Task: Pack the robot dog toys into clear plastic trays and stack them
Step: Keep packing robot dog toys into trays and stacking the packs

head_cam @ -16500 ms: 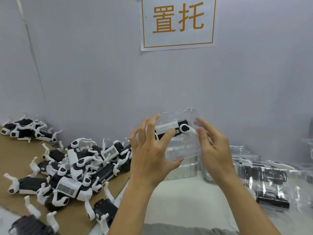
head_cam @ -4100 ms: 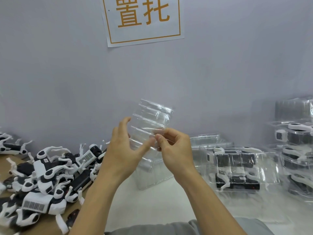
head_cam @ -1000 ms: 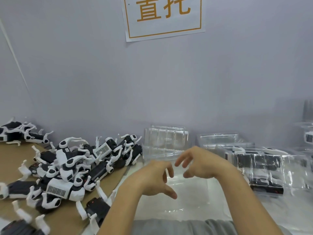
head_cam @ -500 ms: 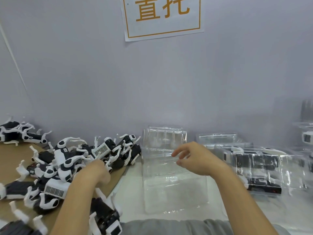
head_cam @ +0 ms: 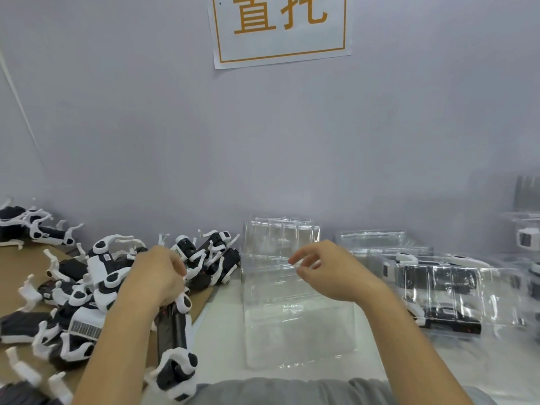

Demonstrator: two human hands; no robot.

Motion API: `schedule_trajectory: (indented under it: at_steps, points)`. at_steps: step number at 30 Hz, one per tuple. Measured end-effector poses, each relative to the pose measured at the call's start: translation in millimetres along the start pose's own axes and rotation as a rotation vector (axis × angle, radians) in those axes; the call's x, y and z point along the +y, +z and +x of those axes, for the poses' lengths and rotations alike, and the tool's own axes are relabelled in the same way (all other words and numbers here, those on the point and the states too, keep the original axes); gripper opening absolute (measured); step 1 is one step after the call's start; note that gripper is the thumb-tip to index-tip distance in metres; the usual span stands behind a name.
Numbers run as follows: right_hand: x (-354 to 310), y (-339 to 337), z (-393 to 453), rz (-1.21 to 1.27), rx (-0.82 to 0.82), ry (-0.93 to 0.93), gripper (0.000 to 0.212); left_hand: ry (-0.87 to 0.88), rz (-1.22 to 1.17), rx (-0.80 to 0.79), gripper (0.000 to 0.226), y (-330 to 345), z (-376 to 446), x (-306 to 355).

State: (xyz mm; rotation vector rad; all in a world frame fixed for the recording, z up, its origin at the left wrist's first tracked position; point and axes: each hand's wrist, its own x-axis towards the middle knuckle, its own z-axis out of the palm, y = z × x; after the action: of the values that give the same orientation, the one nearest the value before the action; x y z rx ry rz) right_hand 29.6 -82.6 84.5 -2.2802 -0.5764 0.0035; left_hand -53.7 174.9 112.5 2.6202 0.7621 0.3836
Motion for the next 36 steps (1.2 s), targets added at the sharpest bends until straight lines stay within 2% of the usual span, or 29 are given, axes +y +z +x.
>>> schedule_trajectory:
  at_steps: [5, 8, 10, 11, 14, 17, 20, 24, 26, 30, 32, 36]
  points:
    - [-24, 7, -4, 0.078, -0.031, -0.123, 0.025, 0.219, -0.238, 0.179, 0.028, -17, -16, 26]
    - [-40, 24, -6, 0.191, -0.073, -0.177, 0.057, 0.340, -0.449, 0.328, 0.029, -20, -30, 50]
    - [-50, 41, -7, 0.275, -0.036, -0.217, 0.077, 0.404, -0.594, 0.349, 0.029, -18, -40, 65]
    - [-54, 50, -8, 0.340, 0.011, -0.266, 0.074, 0.431, -0.663, 0.341, 0.030, -16, -43, 71]
    - [-59, 61, -4, 0.580, 0.268, -0.325, 0.036, 0.494, -0.811, 0.299, 0.029, -10, -53, 85]
    - [-51, 50, 0, 0.618, 0.425, -0.312, 0.029, 0.528, -0.890, 0.218, 0.024, -7, -54, 89]
    - [-43, 35, 0, 0.570, 0.458, -0.346, 0.027, 0.538, -0.972, 0.180, 0.019, -6, -51, 87]
    - [-32, 17, -2, 0.535, 0.430, -0.372, 0.029, 0.500, -1.028, 0.247, 0.012, -5, -43, 81]
    - [-29, 11, -1, 0.538, 0.447, -0.363, 0.027, 0.487, -0.997, 0.184, 0.010, -1, -39, 79]
    - [-28, 7, 1, 0.770, 0.544, -0.201, 0.014, 0.470, -0.952, -0.044, 0.009, 11, -35, 78]
    - [-28, 4, 0, 0.892, 0.503, -0.144, 0.009, 0.525, -0.868, -0.078, 0.012, 17, -36, 80]
    - [-28, 1, -3, 0.927, 0.431, -0.119, 0.007, 0.591, -0.788, -0.089, 0.024, 20, -39, 83]
